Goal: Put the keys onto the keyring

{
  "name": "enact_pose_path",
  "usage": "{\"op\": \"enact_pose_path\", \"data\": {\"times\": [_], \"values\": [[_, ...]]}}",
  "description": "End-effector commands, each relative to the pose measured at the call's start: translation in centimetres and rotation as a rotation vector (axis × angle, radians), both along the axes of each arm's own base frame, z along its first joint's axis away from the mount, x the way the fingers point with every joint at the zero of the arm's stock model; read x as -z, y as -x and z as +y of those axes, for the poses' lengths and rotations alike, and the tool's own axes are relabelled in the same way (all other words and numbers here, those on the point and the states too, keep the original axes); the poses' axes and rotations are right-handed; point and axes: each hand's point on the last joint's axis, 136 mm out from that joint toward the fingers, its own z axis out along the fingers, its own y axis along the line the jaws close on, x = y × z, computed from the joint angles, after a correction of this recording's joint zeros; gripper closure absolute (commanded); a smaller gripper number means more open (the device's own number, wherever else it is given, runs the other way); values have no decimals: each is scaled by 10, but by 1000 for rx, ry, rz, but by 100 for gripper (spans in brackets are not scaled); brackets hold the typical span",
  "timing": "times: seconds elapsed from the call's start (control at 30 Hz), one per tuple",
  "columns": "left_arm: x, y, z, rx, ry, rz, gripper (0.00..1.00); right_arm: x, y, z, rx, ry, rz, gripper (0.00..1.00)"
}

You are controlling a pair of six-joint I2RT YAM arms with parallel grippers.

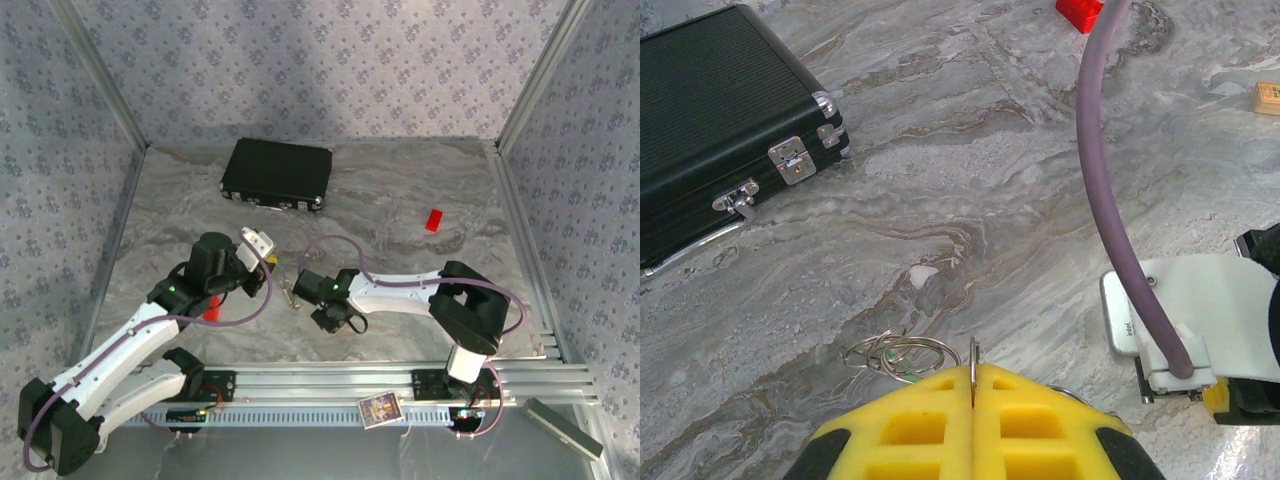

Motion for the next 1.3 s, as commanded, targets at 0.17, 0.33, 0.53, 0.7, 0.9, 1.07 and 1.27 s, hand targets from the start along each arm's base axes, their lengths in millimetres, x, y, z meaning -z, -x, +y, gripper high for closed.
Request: {"op": "enact_pose_path", "data": {"times": [0.17,0.33,0.53,0.7,0.9,1.07,1.27], "values": [[-8,-3,-2,6,23,-24,100,-3,-3,-9,-17,78,-28,80],[-8,-2,-3,7,24,-24,100,-6,-3,-10,-16,79,-33,80],[-8,-2,-2,5,24,-23,100,-9,-3,-9,-17,74,-33,82],[-8,-2,-2,5,24,-22,100,-9,-2,-8,-21,71,-26,88],[-9,-2,-2,7,25,-25,100,-12,-3,-8,-18,62,-30,96],[-8,-1,-3,14,25,-24,100,-27,-4,-4,-11,-34,-39,100],[-14,4,-11,70,53,-30,100,-70,-16,9,-88,-240,-180,100]]}}
